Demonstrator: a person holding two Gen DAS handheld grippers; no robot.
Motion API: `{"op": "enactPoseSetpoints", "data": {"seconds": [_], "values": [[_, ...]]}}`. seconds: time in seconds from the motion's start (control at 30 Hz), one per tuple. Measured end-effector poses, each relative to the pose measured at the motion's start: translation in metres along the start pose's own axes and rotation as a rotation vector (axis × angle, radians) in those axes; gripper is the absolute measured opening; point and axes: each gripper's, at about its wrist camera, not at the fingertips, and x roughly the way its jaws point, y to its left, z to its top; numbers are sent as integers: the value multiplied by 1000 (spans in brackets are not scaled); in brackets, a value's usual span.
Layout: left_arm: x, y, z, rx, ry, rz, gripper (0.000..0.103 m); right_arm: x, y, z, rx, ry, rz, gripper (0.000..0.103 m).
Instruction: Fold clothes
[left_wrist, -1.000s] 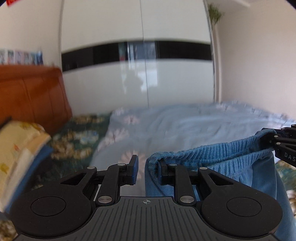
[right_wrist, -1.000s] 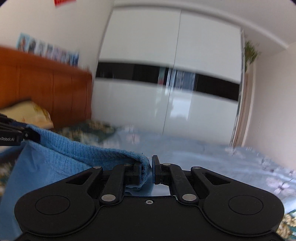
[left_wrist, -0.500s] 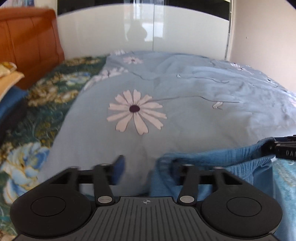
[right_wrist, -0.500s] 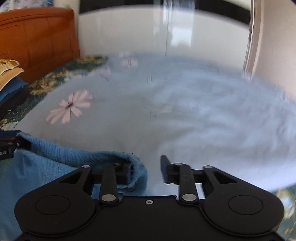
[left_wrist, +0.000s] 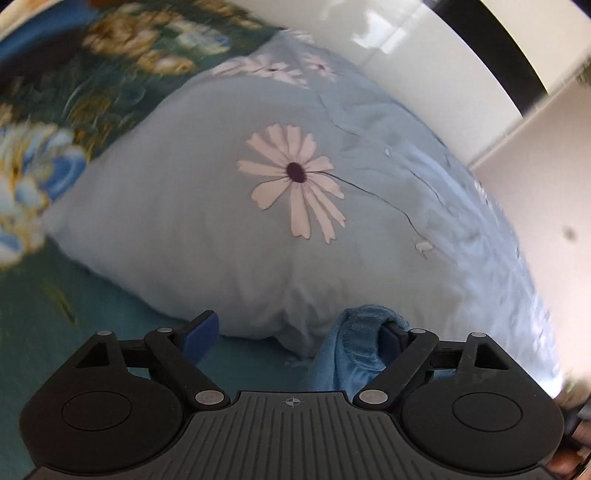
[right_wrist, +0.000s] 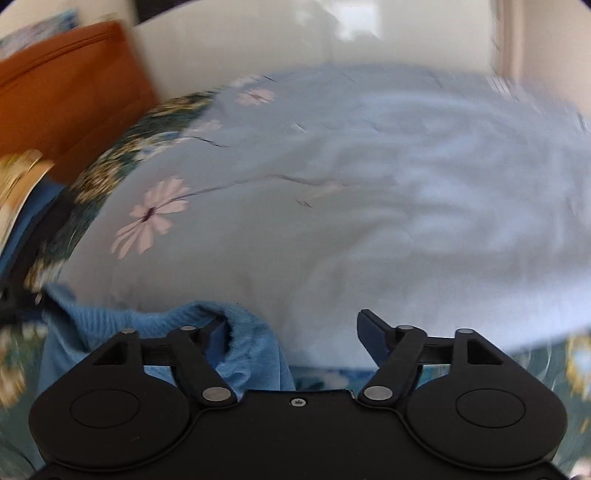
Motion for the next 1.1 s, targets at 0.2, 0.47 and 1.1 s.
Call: {"op": "enactPoseSetpoints", "data": {"seconds": [0.2, 0.47, 1.1], "values": [[1, 26, 0, -150, 36, -142, 85, 4, -23, -3, 143, 7, 174, 72], [-27, -23, -3, 155, -129, 73, 94, -2, -37, -2, 266, -94, 226, 74], [-21, -33, -17, 338, -29, 140, 103, 38, 48, -53, -353, -90, 82, 21]]}}
